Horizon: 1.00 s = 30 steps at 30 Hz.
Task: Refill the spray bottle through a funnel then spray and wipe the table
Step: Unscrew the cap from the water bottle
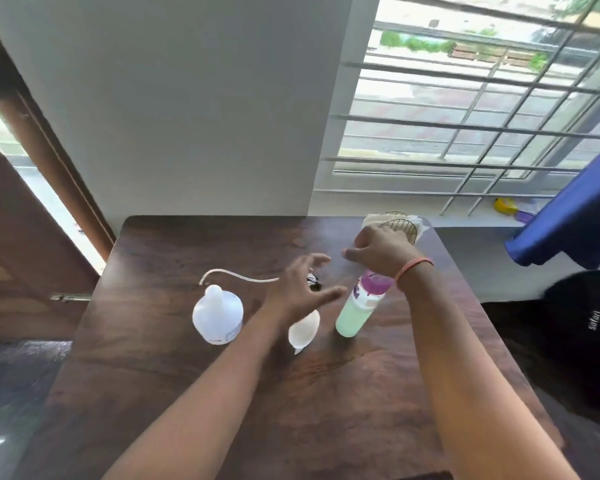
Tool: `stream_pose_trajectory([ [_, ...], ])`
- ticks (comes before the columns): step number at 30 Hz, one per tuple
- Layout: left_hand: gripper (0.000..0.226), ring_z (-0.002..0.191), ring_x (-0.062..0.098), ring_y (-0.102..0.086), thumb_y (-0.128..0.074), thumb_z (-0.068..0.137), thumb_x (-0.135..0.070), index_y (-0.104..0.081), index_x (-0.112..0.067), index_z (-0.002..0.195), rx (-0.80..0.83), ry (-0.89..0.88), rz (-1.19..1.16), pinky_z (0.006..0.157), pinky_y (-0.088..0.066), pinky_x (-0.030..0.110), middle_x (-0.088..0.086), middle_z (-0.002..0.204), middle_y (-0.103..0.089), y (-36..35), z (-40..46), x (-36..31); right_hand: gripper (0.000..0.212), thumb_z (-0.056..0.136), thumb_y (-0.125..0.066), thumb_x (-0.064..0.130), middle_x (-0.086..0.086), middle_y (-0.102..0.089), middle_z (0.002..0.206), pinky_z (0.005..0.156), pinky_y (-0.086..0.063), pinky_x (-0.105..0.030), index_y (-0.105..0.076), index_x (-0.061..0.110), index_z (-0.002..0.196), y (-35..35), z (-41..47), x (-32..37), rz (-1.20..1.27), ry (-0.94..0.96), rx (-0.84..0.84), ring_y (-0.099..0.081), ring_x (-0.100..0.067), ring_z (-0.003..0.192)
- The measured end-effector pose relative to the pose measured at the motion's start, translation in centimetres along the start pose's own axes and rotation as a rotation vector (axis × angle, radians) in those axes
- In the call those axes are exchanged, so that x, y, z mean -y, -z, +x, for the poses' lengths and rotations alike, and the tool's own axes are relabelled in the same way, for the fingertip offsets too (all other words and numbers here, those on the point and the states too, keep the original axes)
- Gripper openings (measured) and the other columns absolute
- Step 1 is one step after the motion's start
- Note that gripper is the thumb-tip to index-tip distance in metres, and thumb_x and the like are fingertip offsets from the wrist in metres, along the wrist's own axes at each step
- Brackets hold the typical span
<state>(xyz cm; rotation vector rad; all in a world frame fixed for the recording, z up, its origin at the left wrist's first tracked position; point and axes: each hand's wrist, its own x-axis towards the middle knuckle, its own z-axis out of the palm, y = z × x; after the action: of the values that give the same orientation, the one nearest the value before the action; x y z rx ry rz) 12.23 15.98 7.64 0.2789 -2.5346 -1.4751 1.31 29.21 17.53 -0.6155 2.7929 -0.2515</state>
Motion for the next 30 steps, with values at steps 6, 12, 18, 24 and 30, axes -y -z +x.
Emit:
stream_pose_trajectory([
  [6, 0.076, 0.108, 0.008, -0.059, -0.081, 0.056, -0.051, -0.052, -0.032, 0.123, 0.102, 0.103, -0.04, 0.09, -0.047, 0.029, -0.012, 0.119, -0.061, -8.7, 1.6, -0.6, 0.058, 0.091, -0.047, 0.048, -0.016, -0.044, 0.136, 0.099, -0.043, -0.042, -0.041, 0.012, 0.135, -2.5, -1.9, -1.3, -0.122, -0.119, 0.139, -0.049, -0.034, 0.124],
  [12, 0.064, 0.077, 0.017, -0.058, -0.036, 0.068, -0.048, -0.066, 0.002, 0.094, -0.084, 0.171, 0.006, 0.073, -0.047, 0.028, 0.021, 0.085, -0.064, -12.2, 2.7, -0.2, 0.043, 0.096, -0.039, 0.039, -0.015, -0.052, 0.123, 0.081, -0.047, -0.038, -0.037, 0.014, 0.131, -4.3, -2.9, -2.1, -0.149, -0.001, -0.039, -0.06, -0.033, 0.108],
  [18, 0.028, 0.069, -0.019, -0.045, -0.057, 0.069, -0.018, -0.042, -0.039, 0.078, -0.129, 0.14, -0.14, 0.066, -0.039, 0.005, -0.036, 0.067, -0.056, -12.8, 2.3, -1.4, 0.027, 0.095, -0.04, 0.032, -0.013, -0.052, 0.113, 0.069, -0.038, -0.036, -0.042, 0.017, 0.118, -4.1, -2.2, -3.8, -0.13, 0.159, -0.03, -0.061, -0.035, 0.101],
  [24, 0.013, 0.066, -0.02, -0.053, -0.052, 0.072, -0.021, -0.045, -0.031, 0.077, -0.208, 0.102, -0.309, 0.061, -0.04, 0.004, -0.046, 0.069, -0.056, -13.7, 1.9, -2.2, 0.021, 0.096, -0.039, 0.026, -0.012, -0.049, 0.105, 0.065, -0.038, -0.033, -0.042, 0.02, 0.116, -4.8, -2.1, -4.9, -0.11, 0.314, -0.081, -0.061, -0.034, 0.094],
  [30, 0.039, 0.069, -0.005, -0.053, -0.059, 0.076, 0.001, -0.066, -0.037, 0.082, -0.227, 0.088, -0.41, 0.065, -0.043, 0.008, -0.024, 0.072, -0.064, -14.1, 2.0, -2.0, 0.022, 0.096, -0.041, 0.026, -0.014, -0.048, 0.103, 0.067, -0.038, -0.034, -0.041, 0.019, 0.117, -4.5, -1.5, -5.6, -0.137, 0.407, -0.036, -0.06, -0.037, 0.093],
])
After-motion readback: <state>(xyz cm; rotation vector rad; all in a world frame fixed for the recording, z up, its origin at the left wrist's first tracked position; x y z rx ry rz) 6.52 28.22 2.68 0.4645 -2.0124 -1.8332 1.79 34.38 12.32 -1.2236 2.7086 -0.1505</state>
